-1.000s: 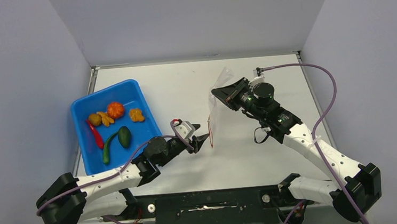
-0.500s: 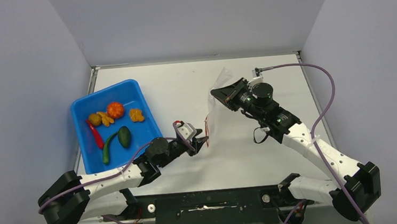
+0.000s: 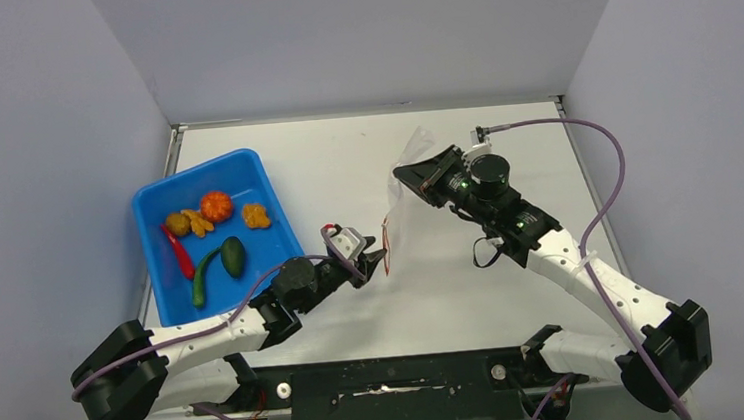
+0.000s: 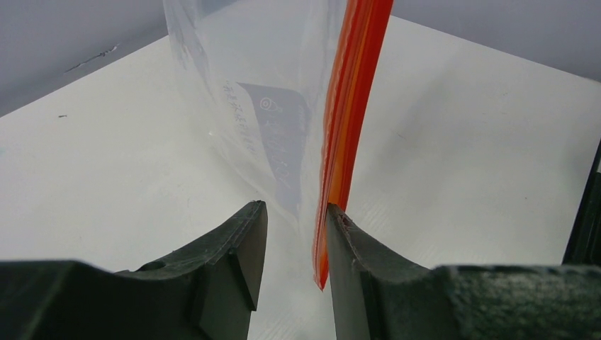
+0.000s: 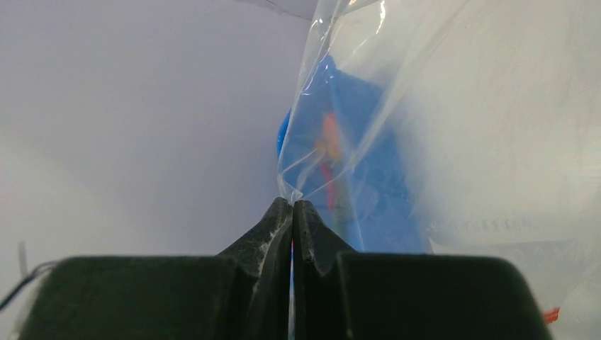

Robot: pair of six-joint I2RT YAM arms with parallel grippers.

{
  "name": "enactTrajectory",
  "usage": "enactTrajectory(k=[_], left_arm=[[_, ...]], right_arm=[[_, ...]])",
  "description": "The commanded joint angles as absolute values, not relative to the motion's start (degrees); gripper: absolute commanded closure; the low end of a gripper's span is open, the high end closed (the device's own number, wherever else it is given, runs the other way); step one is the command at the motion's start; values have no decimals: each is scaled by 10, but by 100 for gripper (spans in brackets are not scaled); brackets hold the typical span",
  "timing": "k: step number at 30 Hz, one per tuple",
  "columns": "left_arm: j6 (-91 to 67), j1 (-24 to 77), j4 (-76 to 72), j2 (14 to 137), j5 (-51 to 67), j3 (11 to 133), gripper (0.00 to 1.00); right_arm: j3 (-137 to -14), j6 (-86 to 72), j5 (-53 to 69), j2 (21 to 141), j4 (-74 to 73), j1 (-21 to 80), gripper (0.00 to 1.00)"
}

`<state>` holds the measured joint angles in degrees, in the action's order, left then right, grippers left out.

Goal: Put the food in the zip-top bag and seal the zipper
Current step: Open the zipper of the food storage bag.

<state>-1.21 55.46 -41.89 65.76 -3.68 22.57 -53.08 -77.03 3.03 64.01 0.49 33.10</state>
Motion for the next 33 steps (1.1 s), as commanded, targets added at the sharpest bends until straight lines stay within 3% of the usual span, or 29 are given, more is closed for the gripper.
enactTrajectory(k=[1, 10, 11, 12, 14, 17, 21, 24, 28, 33], left_arm=[[-9, 557, -485, 664, -74, 239, 65], [-3, 557, -533, 705, -89, 253, 68], [-3, 557, -544, 708, -91, 252, 77], [-3, 557, -553, 708, -88, 251, 94], [-7, 557, -559, 703, -81, 252, 100], [-25, 557, -561, 687, -72, 251, 100], [-61, 557, -542, 651, -72, 247, 100], [-90, 556, -513, 629, -70, 250, 100], [-141, 556, -443, 605, -83, 262, 100], [-234, 546, -258, 597, -114, 346, 100]], right_arm=[[-536, -776, 32, 645, 48, 334, 100], [-526, -775, 33, 650, 53, 335, 100], [-525, -769, 30, 652, 50, 334, 100], [-525, -763, 27, 653, 42, 334, 100], [-521, -748, 22, 654, 34, 331, 99], [-521, -717, 18, 652, 10, 323, 87], [-534, -657, -14, 641, -66, 315, 48], [-530, -611, -22, 616, -103, 297, 32], [-528, -535, -31, 568, -147, 268, 25], [-525, -434, -64, 516, -191, 266, 27]])
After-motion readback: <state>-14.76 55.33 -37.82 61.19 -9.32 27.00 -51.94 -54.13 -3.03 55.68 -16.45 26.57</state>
